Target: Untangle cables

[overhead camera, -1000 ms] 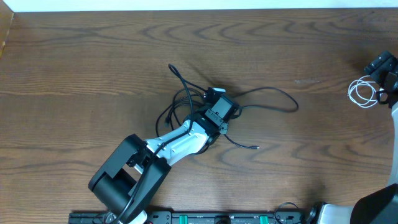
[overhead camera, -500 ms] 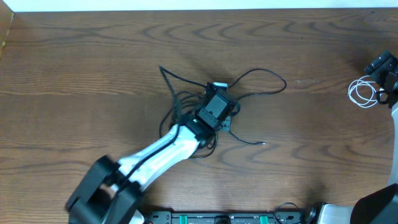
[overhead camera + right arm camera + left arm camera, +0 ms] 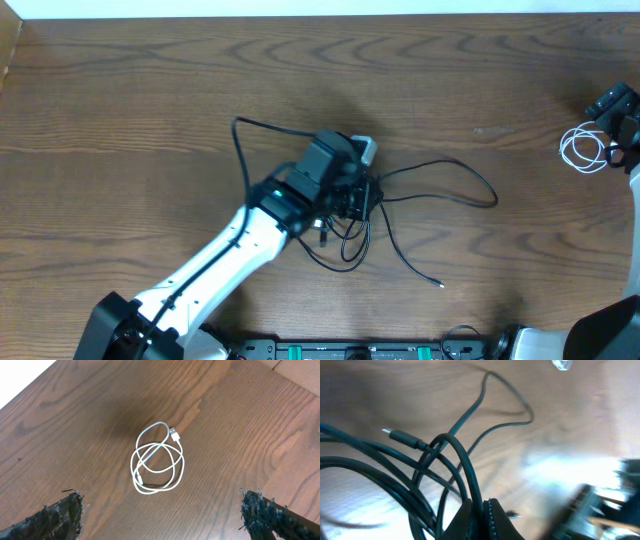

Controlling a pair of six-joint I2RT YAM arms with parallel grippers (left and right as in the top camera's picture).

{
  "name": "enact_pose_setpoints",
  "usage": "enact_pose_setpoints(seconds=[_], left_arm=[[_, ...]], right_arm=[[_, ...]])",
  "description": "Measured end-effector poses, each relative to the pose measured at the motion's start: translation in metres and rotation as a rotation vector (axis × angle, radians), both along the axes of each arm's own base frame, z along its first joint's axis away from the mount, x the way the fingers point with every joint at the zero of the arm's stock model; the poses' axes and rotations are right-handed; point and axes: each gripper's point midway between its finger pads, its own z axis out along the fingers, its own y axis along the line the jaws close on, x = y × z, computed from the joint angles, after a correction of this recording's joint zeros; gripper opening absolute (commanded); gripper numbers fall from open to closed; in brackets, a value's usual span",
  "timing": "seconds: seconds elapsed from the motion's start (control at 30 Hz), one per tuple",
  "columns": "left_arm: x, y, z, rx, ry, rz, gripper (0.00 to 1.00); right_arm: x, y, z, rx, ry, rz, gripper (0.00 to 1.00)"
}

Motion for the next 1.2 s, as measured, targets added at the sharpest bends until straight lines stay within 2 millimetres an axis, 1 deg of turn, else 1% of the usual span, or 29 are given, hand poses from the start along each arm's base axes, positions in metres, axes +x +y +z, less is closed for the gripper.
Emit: enact_pose_setpoints(seconds=[0.13,0.3,0.43,0.53,0.73,1.03,1.1,1.17,1.2], left_arm=[[-0.003,0.005,0.016,-0.138,0.092,-0.056,0.08],[-0.007,0.013,0.036,-0.281,0.162,-0.12,0.08],[-0.012,0.018,0.052,-0.375,0.176,-0.19,0.08],[-0.015,0.02,0.059,-0.414,0.159,-0.235,0.08],[-0.021,0.019,0.064,-0.443,0.136,-0.288,0.08],[-0.022,0.019,0.065,-0.447,0.132,-0.296,0.08],[-0.022,0.019,0.064,-0.446,0.133,-0.296,0.08],[-0.022,0.02,0.064,-0.445,0.128,-0.3,0.08],[-0.022,0.02,0.064,-0.445,0.124,-0.302,0.08]], right_arm=[[0.0,0.0,0.0,0.0,0.0,0.0,0.99],[0.0,0.0,0.0,0.0,0.0,0.0,0.99],[0.0,0.0,0.0,0.0,0.0,0.0,0.99],[0.0,0.0,0.0,0.0,0.0,0.0,0.99],[0.0,0.0,0.0,0.0,0.0,0.0,0.99],[0.0,0.0,0.0,0.003,0.002,0.001,0.99],[0.001,0.007,-0.003,0.04,-0.006,0.015,0.99],[0.003,0.02,-0.009,0.114,-0.008,0.056,0.99],[0.004,0.031,-0.013,0.168,-0.012,0.088,0.99]])
